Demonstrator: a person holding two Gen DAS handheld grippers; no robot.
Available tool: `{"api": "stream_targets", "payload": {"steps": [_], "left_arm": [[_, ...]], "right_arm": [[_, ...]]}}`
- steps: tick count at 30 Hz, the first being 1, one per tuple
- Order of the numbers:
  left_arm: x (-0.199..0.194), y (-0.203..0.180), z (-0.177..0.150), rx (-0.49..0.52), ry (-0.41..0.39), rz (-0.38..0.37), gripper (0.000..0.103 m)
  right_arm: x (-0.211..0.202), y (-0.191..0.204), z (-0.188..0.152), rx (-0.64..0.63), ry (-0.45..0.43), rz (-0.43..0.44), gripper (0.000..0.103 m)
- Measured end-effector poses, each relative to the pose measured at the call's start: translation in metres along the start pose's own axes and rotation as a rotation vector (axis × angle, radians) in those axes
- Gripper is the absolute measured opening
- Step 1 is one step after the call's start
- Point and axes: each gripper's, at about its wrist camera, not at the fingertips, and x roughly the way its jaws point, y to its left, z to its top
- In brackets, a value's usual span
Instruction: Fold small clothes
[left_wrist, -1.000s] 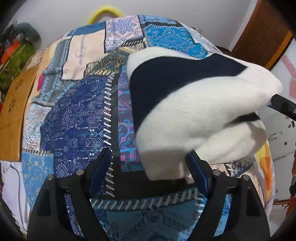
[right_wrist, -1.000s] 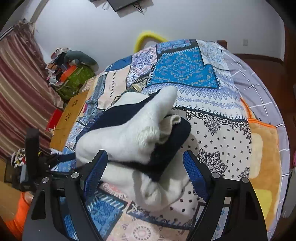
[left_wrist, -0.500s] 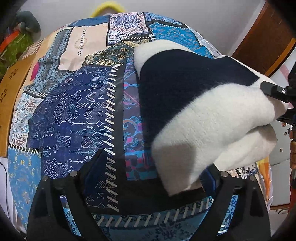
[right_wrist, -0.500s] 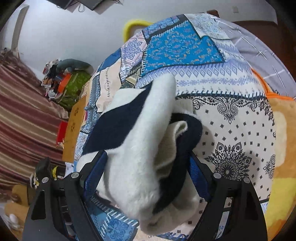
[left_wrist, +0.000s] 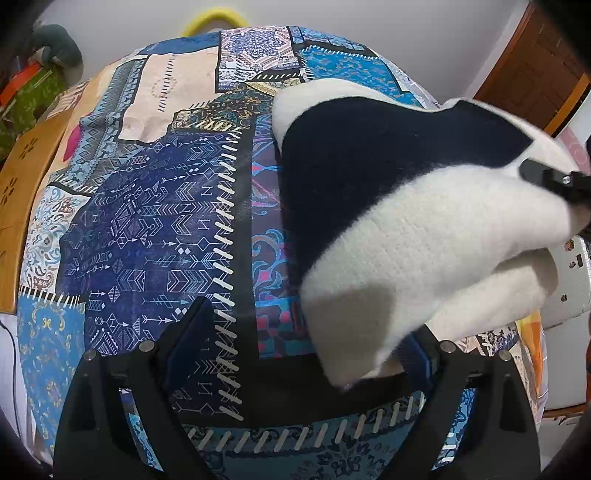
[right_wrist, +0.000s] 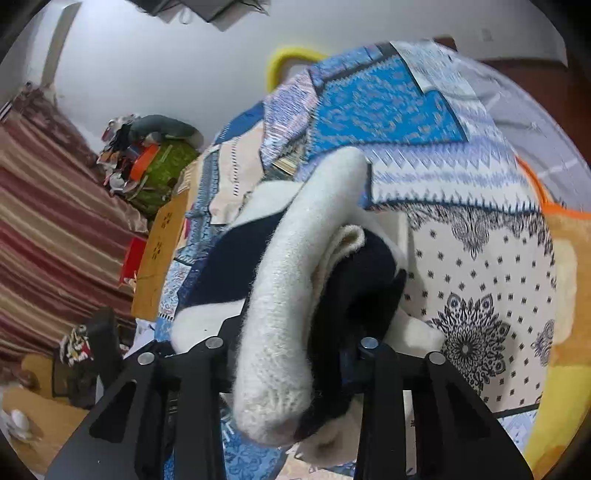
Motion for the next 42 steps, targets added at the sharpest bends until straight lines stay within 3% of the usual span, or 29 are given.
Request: {"api": "stream_targets", "payload": {"steps": [5, 13, 18, 28, 32, 37, 39, 41, 42], "left_arm": [[-0.003, 0.006, -0.001, -0.042, 0.026, -0.032, 0.092], [-0.038, 0.004, -0.007, -0.011, -0.029, -0.028, 0.092], [-0.055, 0.003, -0.013, 0.011, -0.043, -0.013, 0.092], [-0.088, 0.008, -0.009, -0.003, -0.113, 0.016, 0.092], [-0.094, 0.002, 0.003, 0.035, -0.138, 0.068, 0.092], [-0.095, -0.009, 0.024, 0.062, -0.158, 0.062, 0.092], [-0.092, -0.014, 0.033, 0.065, -0.155, 0.05, 0.092], [-0.087, -0.02, 0.04, 0.071, -0.141, 0.03, 0.092], [-0.082, -0.023, 0.044, 0.073, -0.128, 0.015, 0.092]], "right_arm": [[-0.02, 0.035, -0.002, -0.117, -0.058, -0.006, 0.027], [-0.046, 0.067, -0.017, -0.235, -0.133, -0.025, 0.027], [-0.04, 0.05, -0.035, -0.219, -0.121, -0.053, 0.027], [-0.032, -0.024, -0.065, -0.048, -0.061, -0.068, 0.032], [-0.049, -0.032, -0.067, -0.033, -0.078, -0.073, 0.037], [-0.069, -0.024, -0.062, -0.093, -0.102, -0.14, 0.038], [-0.072, -0.026, -0.058, -0.094, -0.111, -0.152, 0.046], [-0.072, -0.029, -0.054, -0.078, -0.118, -0.157, 0.071], [-0.072, -0.031, -0.051, -0.067, -0.128, -0.162, 0.075]]}}
